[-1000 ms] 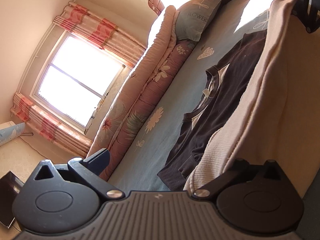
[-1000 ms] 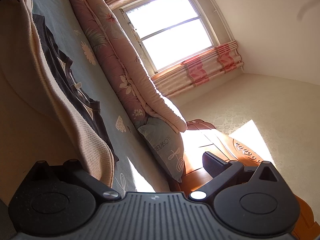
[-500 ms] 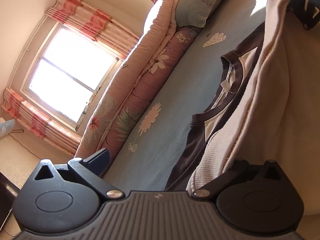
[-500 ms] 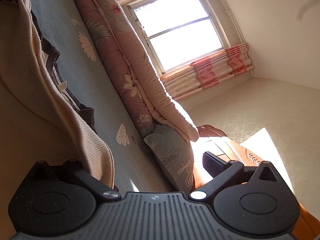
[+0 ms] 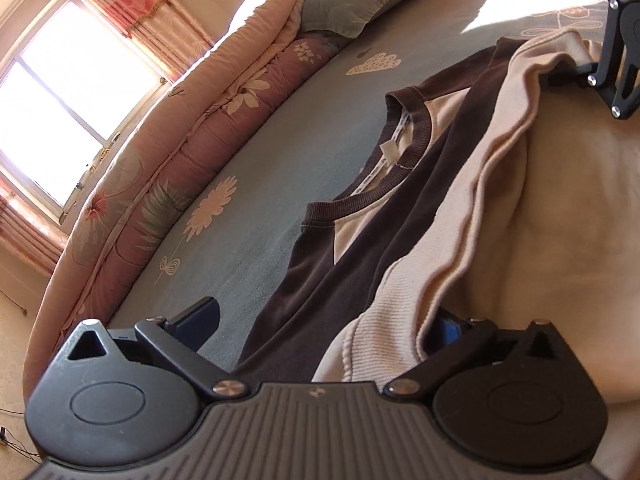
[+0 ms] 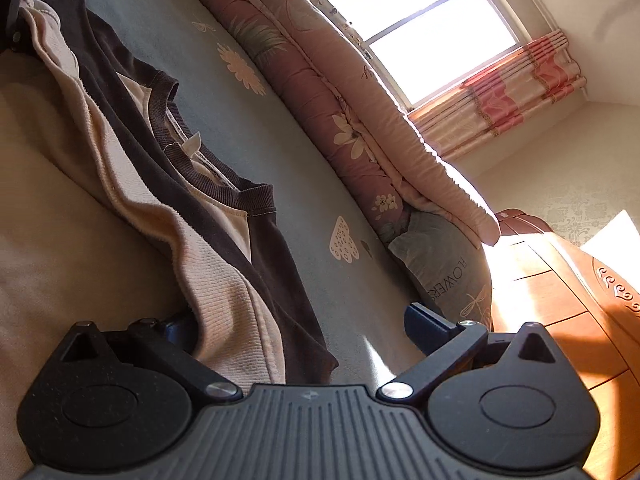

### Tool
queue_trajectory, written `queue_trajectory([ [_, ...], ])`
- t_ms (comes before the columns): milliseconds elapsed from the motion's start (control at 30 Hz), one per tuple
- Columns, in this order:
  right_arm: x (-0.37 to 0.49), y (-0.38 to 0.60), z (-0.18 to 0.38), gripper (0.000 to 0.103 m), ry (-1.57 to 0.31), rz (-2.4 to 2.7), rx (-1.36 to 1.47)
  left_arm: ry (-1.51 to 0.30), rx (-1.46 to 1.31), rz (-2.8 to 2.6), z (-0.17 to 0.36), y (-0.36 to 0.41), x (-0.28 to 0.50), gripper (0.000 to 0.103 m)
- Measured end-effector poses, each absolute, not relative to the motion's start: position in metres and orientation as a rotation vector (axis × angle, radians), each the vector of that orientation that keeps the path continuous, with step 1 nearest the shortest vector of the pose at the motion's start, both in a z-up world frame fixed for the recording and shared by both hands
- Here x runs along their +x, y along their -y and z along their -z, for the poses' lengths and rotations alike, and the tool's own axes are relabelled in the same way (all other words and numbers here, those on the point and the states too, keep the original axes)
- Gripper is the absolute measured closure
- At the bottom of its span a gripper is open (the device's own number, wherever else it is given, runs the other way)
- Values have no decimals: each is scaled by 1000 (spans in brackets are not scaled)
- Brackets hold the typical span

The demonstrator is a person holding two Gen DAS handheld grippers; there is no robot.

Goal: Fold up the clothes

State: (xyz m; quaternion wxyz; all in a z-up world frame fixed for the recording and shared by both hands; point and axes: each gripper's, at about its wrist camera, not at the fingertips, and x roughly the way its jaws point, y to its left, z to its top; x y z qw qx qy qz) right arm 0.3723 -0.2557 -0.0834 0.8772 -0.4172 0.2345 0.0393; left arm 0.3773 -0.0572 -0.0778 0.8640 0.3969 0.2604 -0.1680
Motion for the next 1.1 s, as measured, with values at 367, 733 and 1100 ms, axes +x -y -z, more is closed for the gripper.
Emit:
queue_trajectory([
  [367,354,281,84,0,-537,-154,-806,-591,753,301,73,28,381,0],
  [733,428,307,61,0,-555,-50,-599,-567,559,193,45,14,446,1],
  [1100,348,356,61,0,-732,-350,-160,-764,0,490,53,-45,347,1],
])
